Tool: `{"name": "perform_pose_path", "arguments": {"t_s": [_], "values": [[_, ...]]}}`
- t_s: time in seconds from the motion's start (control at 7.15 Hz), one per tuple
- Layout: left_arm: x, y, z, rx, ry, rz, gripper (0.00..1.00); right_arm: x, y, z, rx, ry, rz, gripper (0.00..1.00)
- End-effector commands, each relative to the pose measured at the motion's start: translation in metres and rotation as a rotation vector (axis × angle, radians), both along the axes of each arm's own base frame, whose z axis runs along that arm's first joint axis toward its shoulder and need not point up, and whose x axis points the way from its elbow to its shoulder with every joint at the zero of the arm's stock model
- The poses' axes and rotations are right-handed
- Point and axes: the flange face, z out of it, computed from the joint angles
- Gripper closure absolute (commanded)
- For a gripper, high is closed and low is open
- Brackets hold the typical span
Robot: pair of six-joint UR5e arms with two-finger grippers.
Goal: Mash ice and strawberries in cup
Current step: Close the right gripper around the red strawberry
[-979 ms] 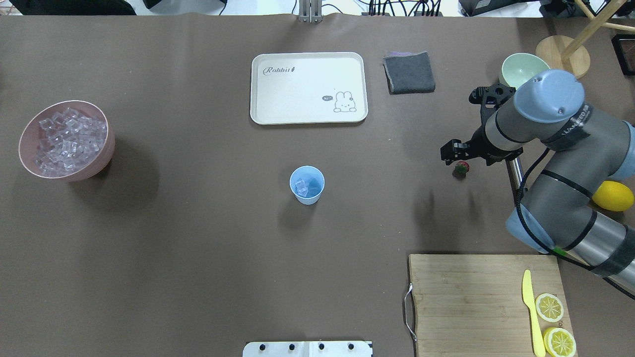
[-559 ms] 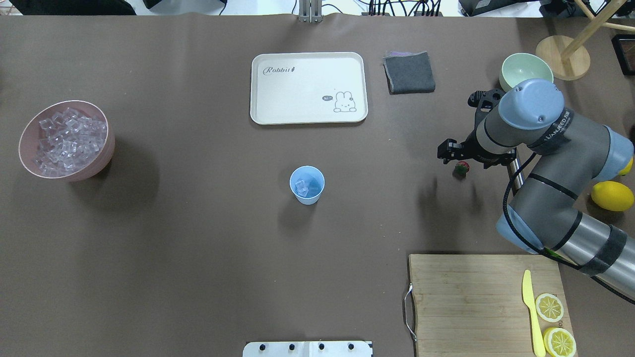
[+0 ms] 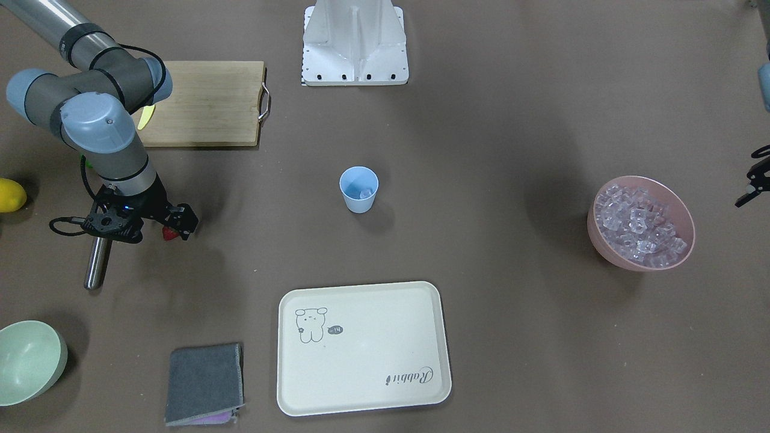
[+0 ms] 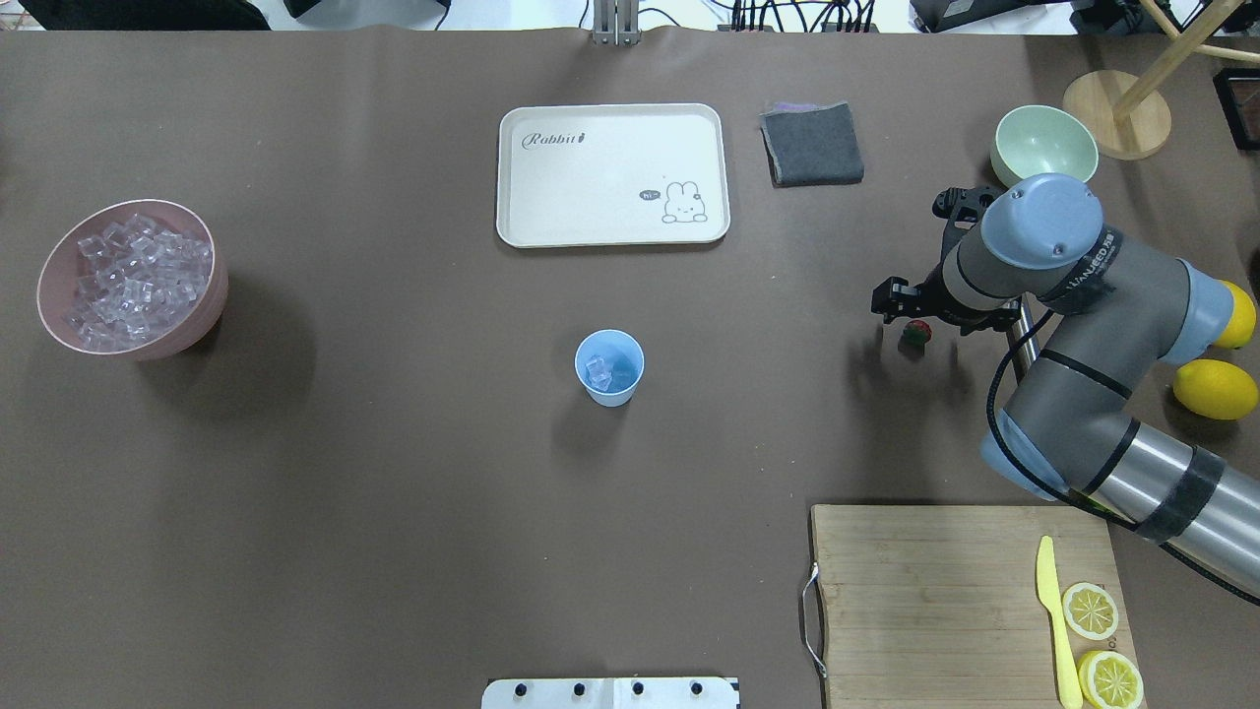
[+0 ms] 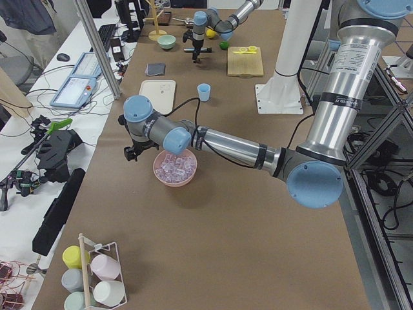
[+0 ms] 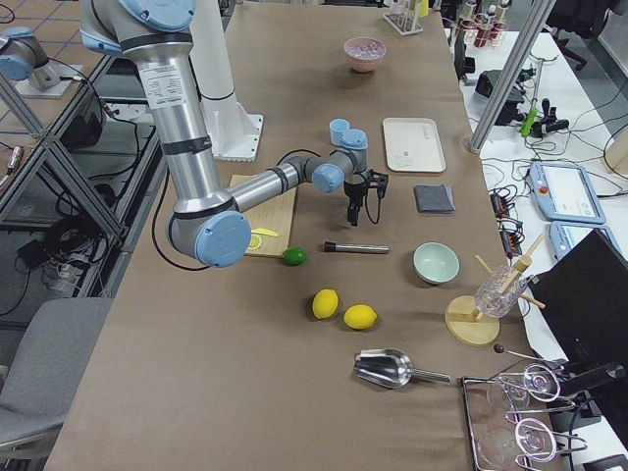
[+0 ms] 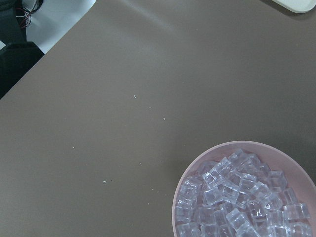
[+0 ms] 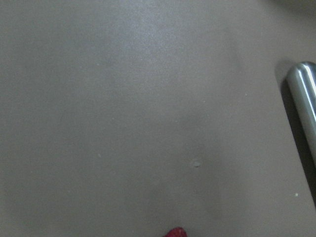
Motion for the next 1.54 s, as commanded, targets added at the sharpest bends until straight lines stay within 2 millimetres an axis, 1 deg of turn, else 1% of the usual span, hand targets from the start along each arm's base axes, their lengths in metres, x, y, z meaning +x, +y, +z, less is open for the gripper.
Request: {"name": "perform_pose_path", "arguments": {"t_s": [0.0,0.28,0.56,0.7,0.84,0.98,1.12,1.4], "values": [[0.0,0.002,-0.003,0.008,-0.002,-0.002,0.03,-0.004,0.001,0.002,-0.018,-0.018,0.029,0.2],[-0.001,0.001,-0.001,0.003,-0.005,-0.004,0.03,-0.002,0.002,-0.004,-0.014,-0.029,0.028,0.12],[0.0,0.001,0.0,0.001,-0.007,-0.004,0.03,-0.001,0.003,-0.008,-0.012,-0.037,0.026,0.12],[0.0,0.001,-0.001,0.001,-0.007,-0.004,0.03,0.003,0.005,-0.009,-0.01,-0.039,0.028,0.14],[0.0,0.001,0.0,0.001,-0.007,-0.004,0.03,0.004,0.007,-0.01,-0.008,-0.042,0.028,0.19],[0.0,0.001,0.0,0.001,-0.007,-0.004,0.03,0.004,0.006,-0.008,-0.01,-0.039,0.028,0.28],[0.0,0.001,0.0,0.001,-0.007,-0.004,0.03,0.003,0.007,-0.009,-0.01,-0.039,0.026,0.33],[0.0,0.001,0.0,0.0,-0.006,-0.004,0.03,0.002,0.008,-0.009,-0.01,-0.041,0.024,0.33]]}}
